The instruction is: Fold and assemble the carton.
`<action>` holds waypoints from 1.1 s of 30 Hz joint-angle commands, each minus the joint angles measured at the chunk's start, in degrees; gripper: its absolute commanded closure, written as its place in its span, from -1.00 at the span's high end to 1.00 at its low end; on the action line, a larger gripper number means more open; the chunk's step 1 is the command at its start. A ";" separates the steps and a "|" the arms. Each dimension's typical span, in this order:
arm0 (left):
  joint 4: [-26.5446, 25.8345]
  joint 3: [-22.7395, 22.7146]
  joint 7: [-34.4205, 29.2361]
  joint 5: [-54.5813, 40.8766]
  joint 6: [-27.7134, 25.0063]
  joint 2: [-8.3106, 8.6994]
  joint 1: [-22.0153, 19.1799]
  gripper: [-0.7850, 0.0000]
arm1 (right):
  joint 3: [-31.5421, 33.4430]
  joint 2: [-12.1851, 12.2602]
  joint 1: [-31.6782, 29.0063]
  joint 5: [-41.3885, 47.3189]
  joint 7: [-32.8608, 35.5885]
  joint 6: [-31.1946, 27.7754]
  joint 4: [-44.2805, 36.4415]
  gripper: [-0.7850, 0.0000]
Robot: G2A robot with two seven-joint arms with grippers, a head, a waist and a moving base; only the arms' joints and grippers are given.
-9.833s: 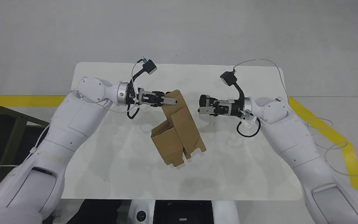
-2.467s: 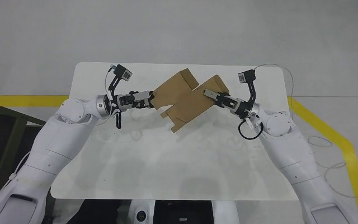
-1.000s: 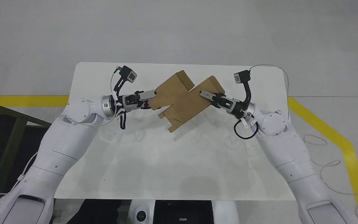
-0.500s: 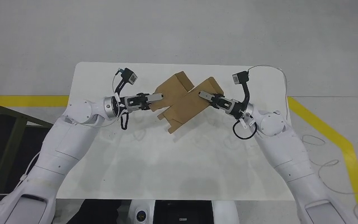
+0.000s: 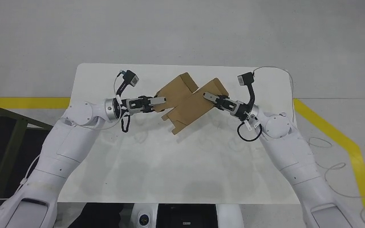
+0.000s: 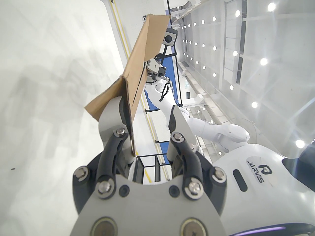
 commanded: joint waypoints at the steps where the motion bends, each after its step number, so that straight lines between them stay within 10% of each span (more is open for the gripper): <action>1: -0.21 -0.36 -0.23 0.15 0.24 0.02 0.26 -0.05 | 0.03 -0.03 -0.07 -0.18 -0.05 0.11 -0.16 -1.00; 19: -0.22 -0.78 0.19 2.27 1.46 -0.67 0.86 -0.88 | 0.44 -0.24 -0.42 -0.63 0.26 0.39 -0.66 -1.00; 22: -0.17 -0.91 0.12 2.46 1.52 -0.78 0.83 -1.00 | 0.65 -0.23 -0.48 -0.90 0.26 0.39 -0.63 1.00; 33: -0.16 -2.26 -0.81 3.17 0.50 -0.96 0.36 -1.00 | 4.48 0.84 -2.26 -1.51 2.17 0.49 -1.90 1.00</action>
